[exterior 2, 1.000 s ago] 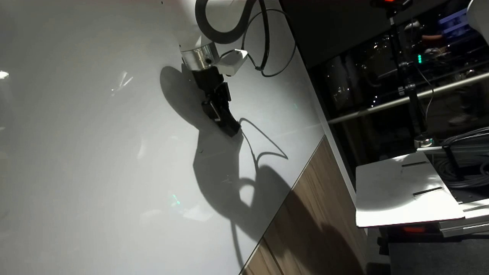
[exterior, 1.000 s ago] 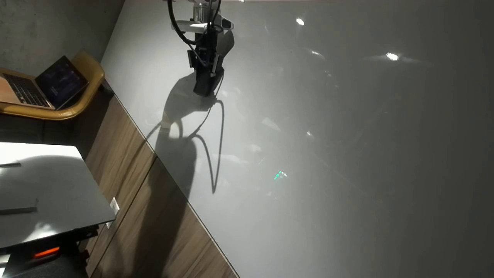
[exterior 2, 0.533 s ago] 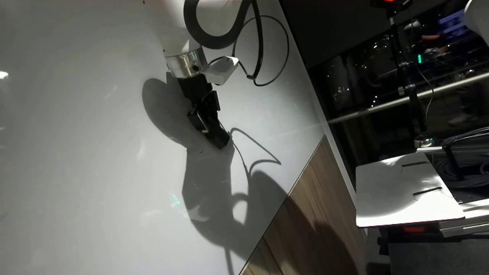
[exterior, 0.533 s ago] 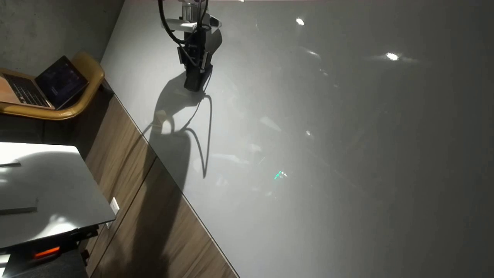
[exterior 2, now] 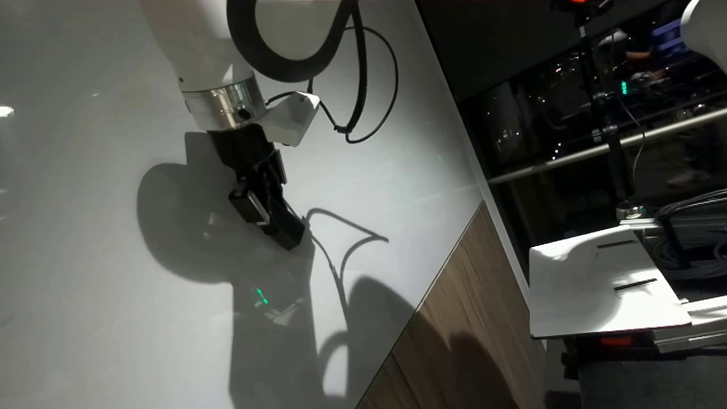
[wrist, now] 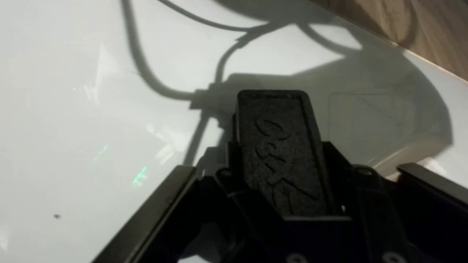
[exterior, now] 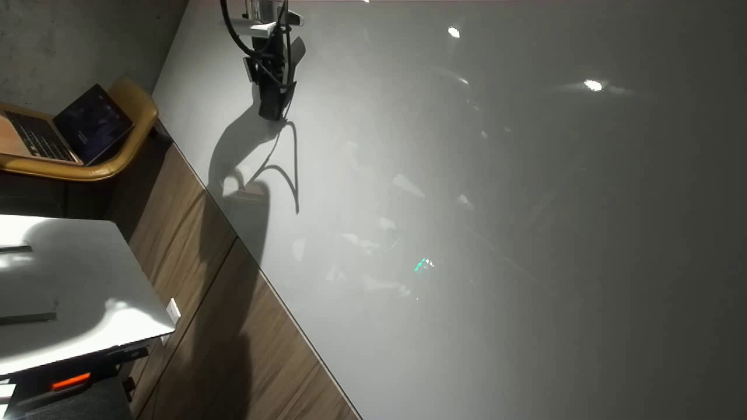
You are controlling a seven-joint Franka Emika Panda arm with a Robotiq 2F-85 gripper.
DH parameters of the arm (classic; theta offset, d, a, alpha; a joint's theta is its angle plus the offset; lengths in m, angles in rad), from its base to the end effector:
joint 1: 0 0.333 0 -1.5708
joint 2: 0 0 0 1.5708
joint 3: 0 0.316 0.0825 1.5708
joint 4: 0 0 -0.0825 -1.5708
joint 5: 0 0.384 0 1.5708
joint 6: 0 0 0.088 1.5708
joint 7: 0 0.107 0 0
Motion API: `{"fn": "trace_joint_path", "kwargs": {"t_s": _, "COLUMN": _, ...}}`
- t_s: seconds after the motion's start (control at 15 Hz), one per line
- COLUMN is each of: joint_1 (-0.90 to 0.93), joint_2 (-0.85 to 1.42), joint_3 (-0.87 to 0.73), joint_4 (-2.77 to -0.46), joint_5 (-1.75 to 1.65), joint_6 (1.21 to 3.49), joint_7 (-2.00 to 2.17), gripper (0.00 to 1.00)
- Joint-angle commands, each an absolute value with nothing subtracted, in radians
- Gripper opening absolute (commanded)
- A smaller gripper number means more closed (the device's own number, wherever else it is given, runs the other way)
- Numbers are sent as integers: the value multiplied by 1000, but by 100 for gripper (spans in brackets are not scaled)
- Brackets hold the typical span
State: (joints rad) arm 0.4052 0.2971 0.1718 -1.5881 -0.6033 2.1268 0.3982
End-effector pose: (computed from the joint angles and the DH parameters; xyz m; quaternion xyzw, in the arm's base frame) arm 0.5864 0.3358 0.4966 0.9402 0.2030 0.2207 0.1617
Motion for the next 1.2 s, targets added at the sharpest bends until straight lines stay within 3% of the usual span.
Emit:
{"fn": "trace_joint_path", "kwargs": {"t_s": 0.0, "joint_1": 446, "joint_2": 409, "joint_3": 166, "joint_4": -1423, "joint_5": -675, "joint_6": 2127, "joint_7": 371, "gripper": 30}}
{"fn": "trace_joint_path", "kwargs": {"t_s": 0.33, "joint_1": 459, "joint_2": 404, "joint_3": 151, "joint_4": -1398, "joint_5": -702, "joint_6": 2063, "joint_7": 327, "gripper": 30}}
{"fn": "trace_joint_path", "kwargs": {"t_s": 1.13, "joint_1": 354, "joint_2": 257, "joint_3": 114, "joint_4": -1593, "joint_5": -710, "joint_6": 2097, "joint_7": 321, "gripper": 30}}
